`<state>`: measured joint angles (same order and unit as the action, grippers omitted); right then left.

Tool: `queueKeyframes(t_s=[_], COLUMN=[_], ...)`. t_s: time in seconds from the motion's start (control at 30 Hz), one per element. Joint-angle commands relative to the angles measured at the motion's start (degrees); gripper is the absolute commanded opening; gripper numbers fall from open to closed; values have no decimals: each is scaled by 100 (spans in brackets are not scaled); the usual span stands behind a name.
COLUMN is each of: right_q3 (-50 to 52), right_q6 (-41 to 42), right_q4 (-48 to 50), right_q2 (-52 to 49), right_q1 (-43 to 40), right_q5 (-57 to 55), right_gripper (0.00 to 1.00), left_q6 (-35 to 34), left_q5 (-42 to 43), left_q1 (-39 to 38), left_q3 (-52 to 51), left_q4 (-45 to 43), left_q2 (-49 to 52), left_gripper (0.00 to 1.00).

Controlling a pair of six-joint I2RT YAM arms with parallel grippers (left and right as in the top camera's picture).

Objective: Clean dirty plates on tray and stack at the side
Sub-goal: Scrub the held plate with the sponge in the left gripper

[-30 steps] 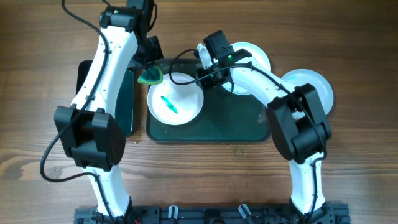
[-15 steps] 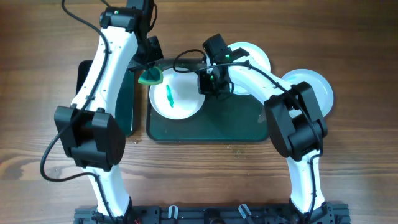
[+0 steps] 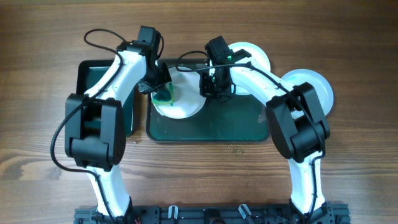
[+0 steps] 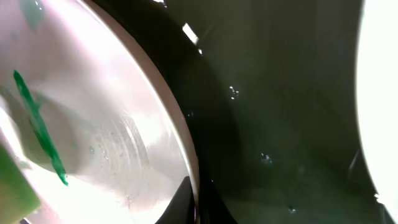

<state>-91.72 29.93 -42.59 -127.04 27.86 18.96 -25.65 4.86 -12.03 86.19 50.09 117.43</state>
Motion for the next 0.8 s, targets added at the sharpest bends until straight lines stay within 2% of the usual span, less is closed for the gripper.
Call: queueKeyframes(t_s=[0.0,0.13,0.23,0.37,0.43,0.5,0.6,0.77], right_q3=[249,249,249,249,249,249,249,249], right_q6=[-146,-149,-151,-153,-153,-186,-291,-295], right_q4=[-26,-28,-13,35,55,55,66,81], right_q2=[-251,-251,-251,-251,-251,-251,-251,-251], right_q1=[35,35,35,35,35,35,35,35], right_q5=[-85,-85,-85,-83,-85,-83,24,46], right_gripper=[4,4,4,4,4,4,4,4], left_q6=[-28,-33,105,1056,1067,981,372,238], left_q5=[133,363,1314,2916,2938,2612,907,-1058], left_q1=[-243,-468,-511,-511,-511,-494,-490,-573], left_q3=[-48,-48,-48,-46,-46,-46,13,433], left_q4=[-199,-98,-48,-393,-498,-581,-553,254], left_q2=[275,748,962,960,960,960,960,957], left_gripper=[4,4,4,4,4,4,4,4])
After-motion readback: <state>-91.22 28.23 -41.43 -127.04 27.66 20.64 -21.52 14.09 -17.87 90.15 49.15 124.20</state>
